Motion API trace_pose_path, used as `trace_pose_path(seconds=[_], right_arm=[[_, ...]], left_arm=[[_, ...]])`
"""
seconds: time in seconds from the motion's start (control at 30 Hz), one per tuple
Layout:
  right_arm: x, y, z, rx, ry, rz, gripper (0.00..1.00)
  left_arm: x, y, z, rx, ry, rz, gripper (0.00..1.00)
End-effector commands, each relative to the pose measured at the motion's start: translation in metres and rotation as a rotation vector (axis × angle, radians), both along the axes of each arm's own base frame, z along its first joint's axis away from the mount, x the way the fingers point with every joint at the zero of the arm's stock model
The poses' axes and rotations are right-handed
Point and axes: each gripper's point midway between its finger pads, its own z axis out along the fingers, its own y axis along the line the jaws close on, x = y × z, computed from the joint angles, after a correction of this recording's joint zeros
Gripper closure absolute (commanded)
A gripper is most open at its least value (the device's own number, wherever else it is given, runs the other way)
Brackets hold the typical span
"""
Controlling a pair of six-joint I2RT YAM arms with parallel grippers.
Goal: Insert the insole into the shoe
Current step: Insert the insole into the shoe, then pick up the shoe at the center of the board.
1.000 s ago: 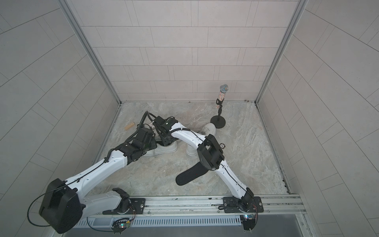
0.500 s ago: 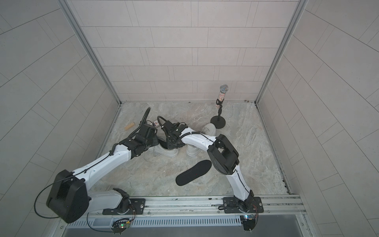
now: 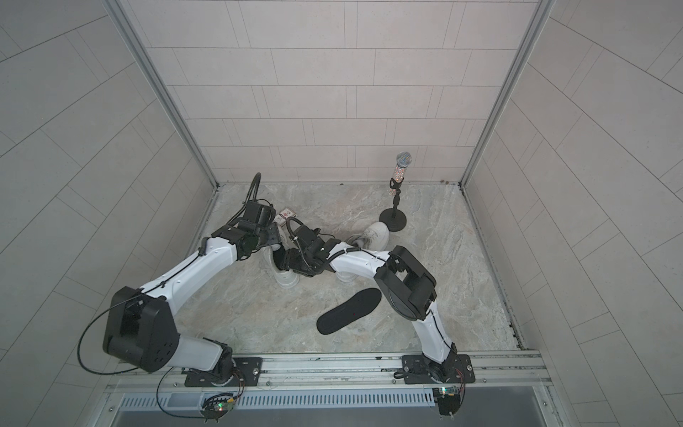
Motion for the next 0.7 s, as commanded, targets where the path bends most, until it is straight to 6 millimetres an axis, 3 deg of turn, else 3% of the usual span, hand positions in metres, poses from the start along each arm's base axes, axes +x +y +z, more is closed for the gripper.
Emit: trace_pose_path(seconds=[0.0, 0.17, 0.37, 0.67], right_arm=[[0.019, -0.032, 0.024, 0.003, -0.054, -0.054, 0.36], [0.028, -0.063, 0.031, -0.035, -0.123, -0.059, 0.33], [0.028, -0.078, 0.043, -0.114, -0.207, -0.012, 0.32], [0.023, -0.088, 0.048, -0.158, -0.243, 0.017, 0.32]], left_arm=[[-0.038, 0.012, -0.004, -0.005, 0.062, 0.066, 0.28], [-0.058, 0.001, -0.027, -0.06, 0.096, 0.063, 0.24], [-0.05, -0.025, -0.019, -0.082, 0.069, 0.076, 0.21], [-0.038, 0.0, -0.05, 0.036, 0.114, 0.307, 0.22]])
